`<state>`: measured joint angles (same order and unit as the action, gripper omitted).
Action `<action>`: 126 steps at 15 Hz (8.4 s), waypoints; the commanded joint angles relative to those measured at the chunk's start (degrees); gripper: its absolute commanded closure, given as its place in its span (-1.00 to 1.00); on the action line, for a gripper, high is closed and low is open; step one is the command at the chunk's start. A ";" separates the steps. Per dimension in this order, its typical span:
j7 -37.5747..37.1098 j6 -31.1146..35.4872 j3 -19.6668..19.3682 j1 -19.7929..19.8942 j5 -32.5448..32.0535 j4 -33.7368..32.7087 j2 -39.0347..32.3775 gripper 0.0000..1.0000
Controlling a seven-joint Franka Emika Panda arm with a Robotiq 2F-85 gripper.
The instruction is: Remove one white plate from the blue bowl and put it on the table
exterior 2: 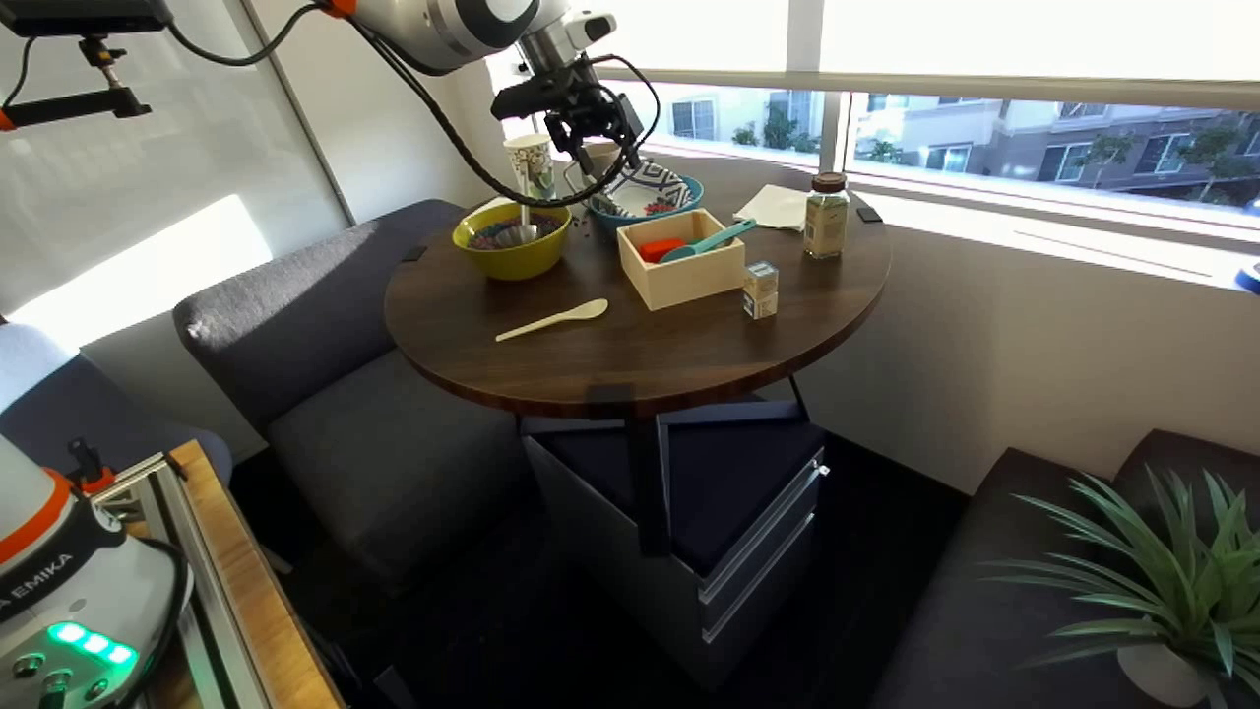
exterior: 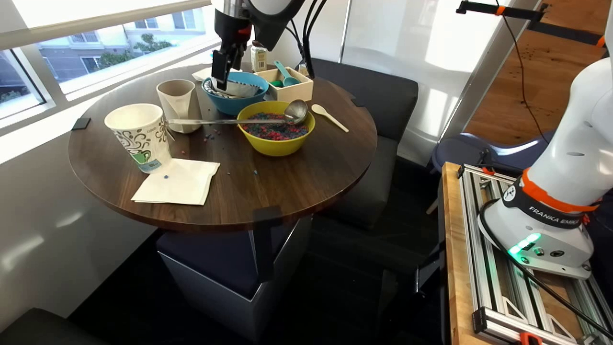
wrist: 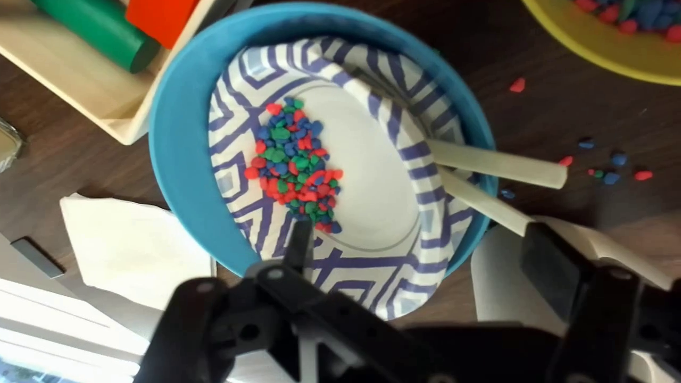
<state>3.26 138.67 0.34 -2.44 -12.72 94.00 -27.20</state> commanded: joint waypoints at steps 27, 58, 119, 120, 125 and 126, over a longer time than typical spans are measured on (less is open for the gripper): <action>-0.21 -4.72 -0.58 -2.08 2.93 -7.52 -4.95 0.98; -10.05 -0.23 -8.02 -3.30 -8.35 -37.55 -22.76 0.98; -15.44 -36.82 -1.93 -7.47 -1.12 -55.99 -21.22 -1.00; -15.75 -36.43 -2.18 -7.87 -1.80 -55.03 -20.57 -1.00; -14.34 -35.06 -1.61 -7.61 -1.43 -56.45 -21.16 -1.00; -14.33 -34.58 -1.60 -7.60 -1.43 -55.69 -20.67 -1.00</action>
<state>-11.07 104.10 -1.26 -10.05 -14.15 38.33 -47.86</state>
